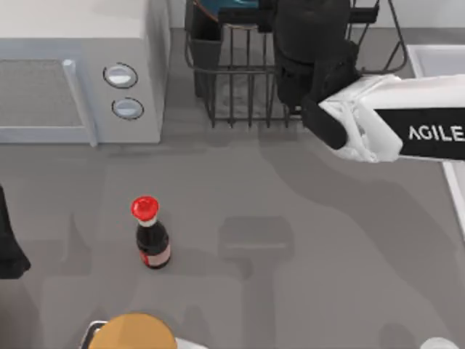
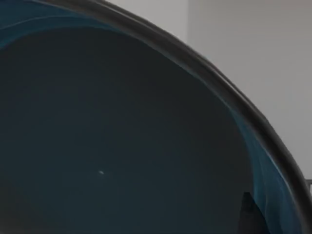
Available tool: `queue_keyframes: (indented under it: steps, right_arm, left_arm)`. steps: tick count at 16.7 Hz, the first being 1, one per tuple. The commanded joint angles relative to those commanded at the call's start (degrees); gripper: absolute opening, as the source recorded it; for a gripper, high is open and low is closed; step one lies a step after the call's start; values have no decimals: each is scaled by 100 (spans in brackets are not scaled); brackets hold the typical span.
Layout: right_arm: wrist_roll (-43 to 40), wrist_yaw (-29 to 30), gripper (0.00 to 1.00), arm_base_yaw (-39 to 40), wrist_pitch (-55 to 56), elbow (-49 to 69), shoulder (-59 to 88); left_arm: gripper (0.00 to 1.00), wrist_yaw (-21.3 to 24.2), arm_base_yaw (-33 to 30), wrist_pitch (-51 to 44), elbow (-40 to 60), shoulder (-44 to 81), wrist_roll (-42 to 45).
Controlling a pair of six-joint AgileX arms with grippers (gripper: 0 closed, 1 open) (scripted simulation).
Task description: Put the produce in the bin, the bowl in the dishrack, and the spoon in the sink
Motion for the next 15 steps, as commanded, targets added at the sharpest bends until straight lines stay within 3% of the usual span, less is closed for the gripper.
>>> queue_keyframes:
  steps: [3,15]
  right_arm:
    - [0,0,0,0,0,0,0]
    - [0,0,90,0,0,0,0]
  left_arm:
    - [100,0,0,0,0,0,0]
    - [100,0,0,0,0,0,0]
